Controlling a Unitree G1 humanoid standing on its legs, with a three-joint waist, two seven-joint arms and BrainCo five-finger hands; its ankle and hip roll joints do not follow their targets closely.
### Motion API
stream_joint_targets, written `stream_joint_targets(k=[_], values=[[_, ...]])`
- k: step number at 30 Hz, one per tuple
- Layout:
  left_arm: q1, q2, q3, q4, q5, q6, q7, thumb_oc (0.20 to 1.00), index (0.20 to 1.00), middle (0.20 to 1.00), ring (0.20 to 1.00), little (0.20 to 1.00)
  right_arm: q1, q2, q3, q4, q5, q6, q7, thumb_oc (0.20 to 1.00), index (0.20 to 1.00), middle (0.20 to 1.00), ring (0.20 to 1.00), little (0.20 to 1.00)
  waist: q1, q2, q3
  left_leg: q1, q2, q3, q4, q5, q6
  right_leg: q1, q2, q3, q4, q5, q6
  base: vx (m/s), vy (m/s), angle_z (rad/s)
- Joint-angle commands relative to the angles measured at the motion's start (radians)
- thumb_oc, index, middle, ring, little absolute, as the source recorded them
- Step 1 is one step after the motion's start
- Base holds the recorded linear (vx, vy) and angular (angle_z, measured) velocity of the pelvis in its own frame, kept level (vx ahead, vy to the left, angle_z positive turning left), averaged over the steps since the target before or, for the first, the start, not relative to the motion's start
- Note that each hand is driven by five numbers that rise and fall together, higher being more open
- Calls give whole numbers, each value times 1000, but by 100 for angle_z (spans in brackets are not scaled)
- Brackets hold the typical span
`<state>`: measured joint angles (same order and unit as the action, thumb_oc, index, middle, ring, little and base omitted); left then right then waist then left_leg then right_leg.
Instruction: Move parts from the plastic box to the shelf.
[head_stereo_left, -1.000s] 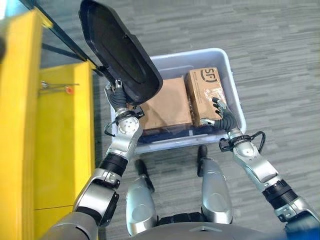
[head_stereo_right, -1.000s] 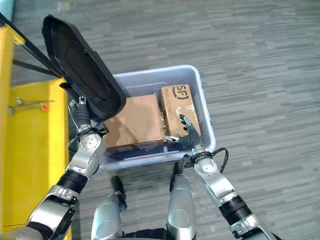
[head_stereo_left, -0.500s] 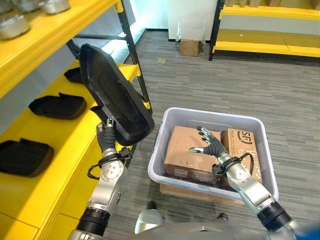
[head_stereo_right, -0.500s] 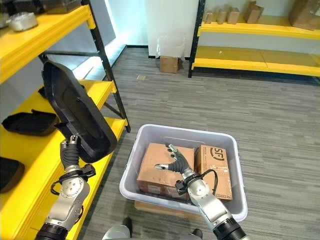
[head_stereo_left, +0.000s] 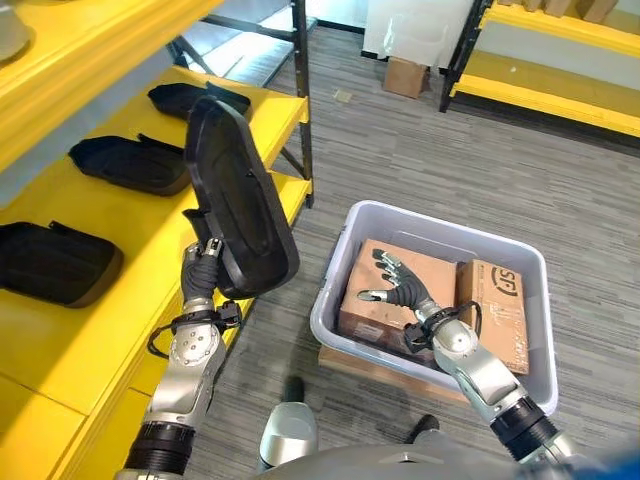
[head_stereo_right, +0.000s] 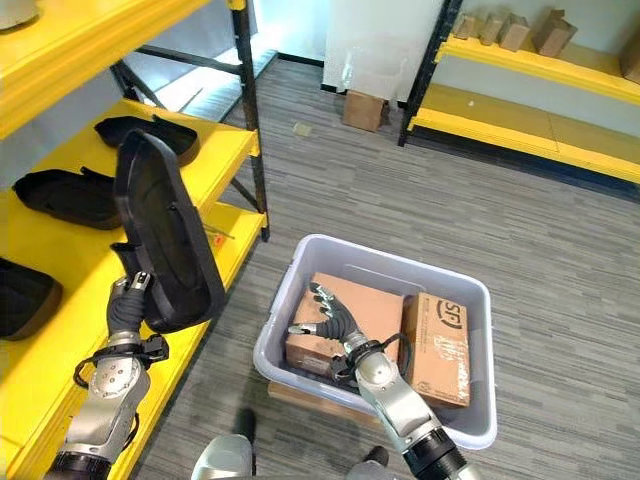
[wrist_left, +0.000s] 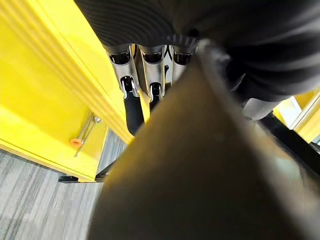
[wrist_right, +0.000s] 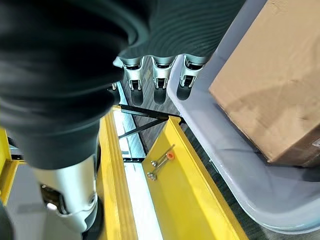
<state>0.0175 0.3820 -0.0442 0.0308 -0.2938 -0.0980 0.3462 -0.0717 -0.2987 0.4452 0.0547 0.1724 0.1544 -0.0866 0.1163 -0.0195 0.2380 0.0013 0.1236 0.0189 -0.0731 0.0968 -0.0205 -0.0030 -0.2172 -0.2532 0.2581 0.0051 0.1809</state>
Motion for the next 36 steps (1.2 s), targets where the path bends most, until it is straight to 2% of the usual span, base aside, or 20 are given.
stream_joint_targets(k=[1, 2, 3, 4, 5, 8, 9, 10, 11, 13, 14, 15, 20, 21, 23, 26, 29, 34, 36], values=[[-57, 2, -80, -42, 24, -108, -73, 200, 200, 200, 200, 200, -14, -37, -33, -76, 0, -74, -74, 1000, 1000, 1000, 1000, 1000, -25, 8, -83, 4, -182, -71, -14, -55, 55, 14, 202, 128, -13, -16, -50, -75, -94, 172], [-57, -1, -84, -41, 27, -109, -71, 200, 200, 200, 200, 200, -13, -37, -38, -71, 1, -77, -67, 1000, 1000, 1000, 1000, 1000, -24, 6, -85, 3, -191, -85, -14, -53, 54, 17, 209, 131, -21, -21, -57, -101, -202, 214], [-49, -10, -89, -42, 3, -109, -88, 200, 200, 200, 200, 200, -14, -48, -54, -44, 11, -93, -50, 1000, 1000, 1000, 1000, 1000, -20, 5, -85, -1, -207, -140, -12, -44, 49, 32, 217, 129, -72, -42, -80, -77, -174, 148], [-47, -11, -89, -42, 1, -108, -85, 200, 200, 200, 200, 200, -14, -50, -54, -41, 13, -96, -47, 1000, 1000, 1000, 1000, 1000, -19, 6, -84, -1, -207, -147, -12, -43, 48, 33, 217, 130, -77, -44, -82, -148, -259, 111], [-22, -18, -89, -54, -16, -110, -82, 200, 200, 200, 200, 200, -26, -56, -53, -27, 26, -104, -50, 1000, 1000, 1000, 1000, 1000, -12, 14, -70, -5, -196, -173, -14, -28, 31, 31, 248, 134, -128, -74, -114, -148, -191, 34], [13, -42, -95, -59, -15, -110, -80, 200, 200, 200, 200, 200, -22, -59, -58, -16, 22, -120, -41, 1000, 1000, 1000, 1000, 1000, -3, 12, -48, -49, -191, -189, -8, 3, 6, 50, 264, 146, -200, -57, -126, -164, -237, 19], [29, -52, -97, -58, -14, -110, -79, 200, 200, 200, 200, 200, -2, -65, -62, -21, 8, -123, -38, 1000, 1000, 1000, 1000, 1000, -5, 14, -33, -94, -178, -149, 2, 26, -15, 74, 260, 129, -233, -52, -132, -95, -140, 19], [29, -53, -97, -56, -15, -110, -81, 200, 200, 200, 200, 200, 2, -65, -64, -22, 5, -123, -39, 1000, 1000, 1000, 1000, 1000, -7, 15, -31, -100, -173, -132, 3, 29, -19, 78, 258, 122, -240, -50, -132, -132, -168, 25], [21, -59, -101, -43, -21, -112, -100, 200, 200, 200, 200, 200, 24, -72, -74, -35, 4, -122, -53, 1000, 1000, 1000, 1000, 1000, -27, 18, -25, -120, -152, -17, 20, 33, -34, 94, 246, 79, -268, -42, -129, -90, -85, 28], [9, -61, -107, -34, -25, -118, -96, 200, 200, 200, 200, 200, 36, -81, -81, -42, 5, -128, -51, 1000, 1000, 1000, 1000, 1000, -44, 18, -23, -125, -136, 60, 45, 23, -41, 102, 235, 42, -283, -36, -127, -104, -49, 82], [-6, -61, -116, -35, -38, -116, -79, 200, 200, 200, 200, 200, 45, -93, -90, -45, 9, -131, -42, 1000, 1000, 1000, 1000, 1000, -63, 14, -23, -121, -121, 122, 81, 4, -43, 105, 217, 9, -299, -27, -127, -114, 11, 144], [-9, -60, -118, -39, -46, -117, -67, 200, 200, 200, 200, 200, 46, -99, -95, -42, 9, -133, -31, 1000, 1000, 1000, 1000, 1000, -71, 11, -23, -115, -115, 143, 106, -12, -43, 105, 205, -4, -306, -20, -127, -110, 24, 118], [4, -61, -111, -56, -76, -105, -37, 200, 200, 200, 200, 200, 56, -112, -110, -36, 5, -138, 2, 1000, 1000, 1000, 1000, 1000, -96, -4, -31, -59, -85, 214, 204, -105, -30, 100, 158, -53, -299, -8, -126, -79, 86, 39], [10, -61, -109, -55, -82, -111, -46, 200, 200, 200, 200, 200, 65, -112, -120, -36, 4, -140, 4, 1000, 1000, 1000, 1000, 1000, -109, -6, -41, -20, -52, 249, 246, -139, -40, 105, 145, -77, -278, -28, -123, -50, 103, 51], [16, -62, -104, -51, -93, -115, -67, 200, 200, 200, 200, 200, 75, -110, -131, -41, 6, -141, 7, 1000, 1000, 1000, 1000, 1000, -122, -7, -51, 3, 2, 288, 302, -121, -55, 99, 134, -111, -244, -49, -135, -100, 127, 80], [19, -65, -105, -37, -93, -129, -80, 200, 200, 200, 200, 200, 79, -110, -142, -36, -2, -146, 21, 1000, 1000, 1000, 1000, 1000, -131, -2, -63, 49, 47, 306, 336, -99, -73, 88, 122, -150, -200, -74, -149, -101, 154, 103], [24, -61, -101, -35, -94, -130, -86, 200, 200, 200, 200, 200, 73, -113, -147, -28, -3, -148, 24, 1000, 1000, 1000, 1000, 1000, -126, 13, -68, 88, 44, 298, 283, -102, -75, 88, 113, -170, -177, -87, -147, -94, 244, 36], [22, -48, -101, -42, -76, -113, -87, 200, 200, 200, 200, 200, 57, -104, -145, -31, 6, -136, 19, 1000, 1000, 1000, 1000, 1000, -123, 31, -65, 126, 27, 310, 168, -122, -69, 107, 88, -178, -181, -71, -116, -90, 299, 38], [16, -27, -103, -40, -40, -105, -92, 200, 200, 200, 200, 200, 58, -97, -141, -43, 11, -127, 8, 1000, 1000, 1000, 1000, 1000, -122, 38, -65, 139, 4, 324, 107, -135, -58, 121, 70, -183, -190, -56, -91, -134, 404, 40]])
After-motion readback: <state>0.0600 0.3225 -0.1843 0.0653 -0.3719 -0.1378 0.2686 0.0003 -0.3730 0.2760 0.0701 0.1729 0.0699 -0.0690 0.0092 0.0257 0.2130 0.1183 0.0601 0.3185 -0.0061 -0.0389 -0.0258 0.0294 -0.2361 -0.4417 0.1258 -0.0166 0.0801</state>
